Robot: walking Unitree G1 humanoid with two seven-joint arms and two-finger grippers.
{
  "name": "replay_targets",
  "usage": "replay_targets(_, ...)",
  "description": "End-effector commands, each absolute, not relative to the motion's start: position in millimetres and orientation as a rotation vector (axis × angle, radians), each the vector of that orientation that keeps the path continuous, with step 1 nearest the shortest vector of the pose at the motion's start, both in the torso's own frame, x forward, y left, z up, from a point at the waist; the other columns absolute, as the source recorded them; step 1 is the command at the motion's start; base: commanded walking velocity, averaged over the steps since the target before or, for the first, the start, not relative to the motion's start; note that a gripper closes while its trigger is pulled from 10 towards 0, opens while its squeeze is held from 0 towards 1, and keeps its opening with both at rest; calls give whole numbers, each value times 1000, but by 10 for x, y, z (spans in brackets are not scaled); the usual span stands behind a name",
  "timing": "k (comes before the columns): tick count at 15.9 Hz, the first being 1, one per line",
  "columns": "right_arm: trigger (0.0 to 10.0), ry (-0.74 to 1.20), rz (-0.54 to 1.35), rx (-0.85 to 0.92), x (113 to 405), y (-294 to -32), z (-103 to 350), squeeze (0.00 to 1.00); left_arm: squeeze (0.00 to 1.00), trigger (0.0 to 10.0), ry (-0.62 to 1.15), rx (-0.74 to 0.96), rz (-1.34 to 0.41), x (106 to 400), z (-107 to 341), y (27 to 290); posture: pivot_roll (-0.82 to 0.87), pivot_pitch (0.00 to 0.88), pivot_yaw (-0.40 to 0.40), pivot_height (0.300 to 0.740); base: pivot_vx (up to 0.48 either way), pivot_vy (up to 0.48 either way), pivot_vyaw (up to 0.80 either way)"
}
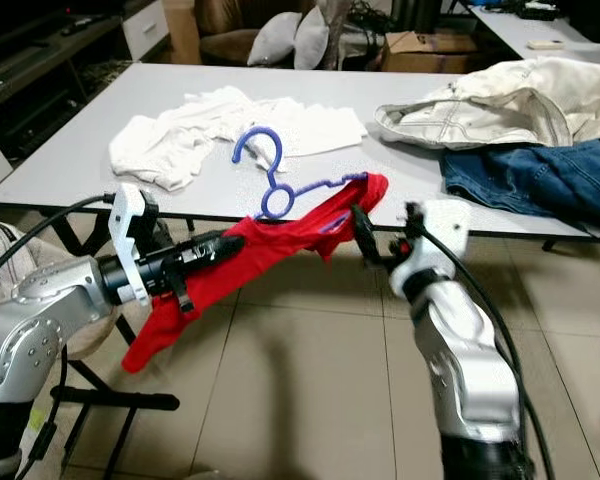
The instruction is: Hang hanger
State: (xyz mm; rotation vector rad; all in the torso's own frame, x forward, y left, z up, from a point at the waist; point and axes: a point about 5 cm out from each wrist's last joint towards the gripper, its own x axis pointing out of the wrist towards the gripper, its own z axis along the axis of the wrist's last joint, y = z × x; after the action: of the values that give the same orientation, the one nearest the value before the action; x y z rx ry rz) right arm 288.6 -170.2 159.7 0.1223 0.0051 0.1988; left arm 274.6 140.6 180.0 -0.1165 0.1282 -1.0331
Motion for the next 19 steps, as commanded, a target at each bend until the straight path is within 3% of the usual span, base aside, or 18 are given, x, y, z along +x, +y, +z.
replay_targets(1, 10000, 14, 181, 128, 2940, -1713, 1573, 0, 0, 0, 102, -124, -1056, 2727, 1861, 1422, -87, 0, 30, 740, 0, 0, 0)
replay_targets(4, 10000, 3, 189, 144, 3012, -1682, 1602, 0, 0, 0, 97, -147, -1065, 2705, 1862, 1453, -83, 0, 30, 740, 0, 0, 0)
replay_targets(5, 3137, -4, 213, 147, 3019, -1654, 1616, 0, 0, 0, 97, -152, -1066, 2703, 1862, 1458, -84, 0, 30, 740, 0, 0, 0)
replay_targets(6, 0, -6, 227, 145, 3022, -1639, 1616, 0, 0, 0, 95, -160, -1069, 2699, 1866, 1459, -84, 0, 30, 740, 0, 0, 0)
replay_targets(19, 0, -5, 300, 102, 3113, -1585, 1579, 0, 0, 0, 120, -222, -1167, 2587, 1853, 1437, -76, 0, 25, 740, 0, 0, 0)
